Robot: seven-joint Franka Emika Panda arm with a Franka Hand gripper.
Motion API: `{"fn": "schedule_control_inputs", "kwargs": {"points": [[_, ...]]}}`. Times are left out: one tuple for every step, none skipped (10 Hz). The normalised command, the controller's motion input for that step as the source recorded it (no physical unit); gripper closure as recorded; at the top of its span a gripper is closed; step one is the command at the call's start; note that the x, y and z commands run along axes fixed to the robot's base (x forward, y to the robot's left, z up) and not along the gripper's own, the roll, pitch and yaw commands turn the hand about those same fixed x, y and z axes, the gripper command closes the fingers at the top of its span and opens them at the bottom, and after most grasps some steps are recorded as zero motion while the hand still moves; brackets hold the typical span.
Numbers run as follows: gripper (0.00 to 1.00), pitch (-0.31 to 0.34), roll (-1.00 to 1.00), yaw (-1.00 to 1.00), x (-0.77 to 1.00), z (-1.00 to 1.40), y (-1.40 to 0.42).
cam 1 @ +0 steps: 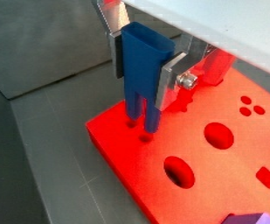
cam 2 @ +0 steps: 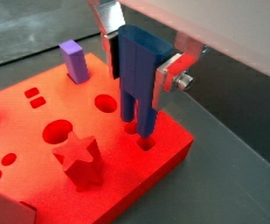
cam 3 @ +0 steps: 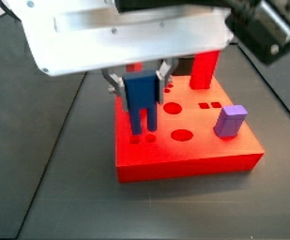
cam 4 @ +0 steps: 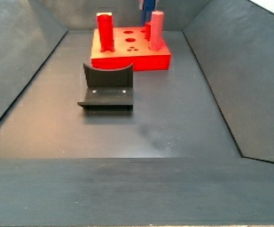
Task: Pick up the square-circle object. Move up. Rotate the square-circle object. Move to above the board. Insert the square-circle object.
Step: Insert the square-circle object.
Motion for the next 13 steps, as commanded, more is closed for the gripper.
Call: {"fn": "schedule_control_inputs", "kwargs": {"points": [[1.00, 0.000, 0.11, -0.10, 0.23, -0.62, -0.07], [1.00, 0.000, 0.11, -0.03, 0.12, -0.38, -0.03], [1.00, 0.000, 0.00, 0.00, 0.00, -0.04, 0.00], [1.00, 0.000, 0.01, 0.00, 0.00, -0.12, 0.00], [1.00, -0.017, 0.01, 0.00, -0.15, -0.13, 0.00], [1.00, -0.013, 0.00, -0.05, -0.22, -0.10, 0.00], [1.00, 0.000, 0.07, -0.09, -0.21, -0.13, 0.00], [1.00, 0.000, 0.09, -0.07, -0.17, -0.15, 0.00], [1.00, 0.000, 0.05, -0.12, 0.00, -0.27, 0.00], [1.00, 0.000, 0.04, -0.24, 0.24, -0.43, -0.07], [1.00, 0.000, 0.03, -0.25, 0.34, -0.64, -0.05], [1.00, 0.000, 0.03, -0.28, 0.30, -0.82, -0.01], [1.00, 0.000, 0.07, -0.23, 0.23, -0.78, -0.01]]}}
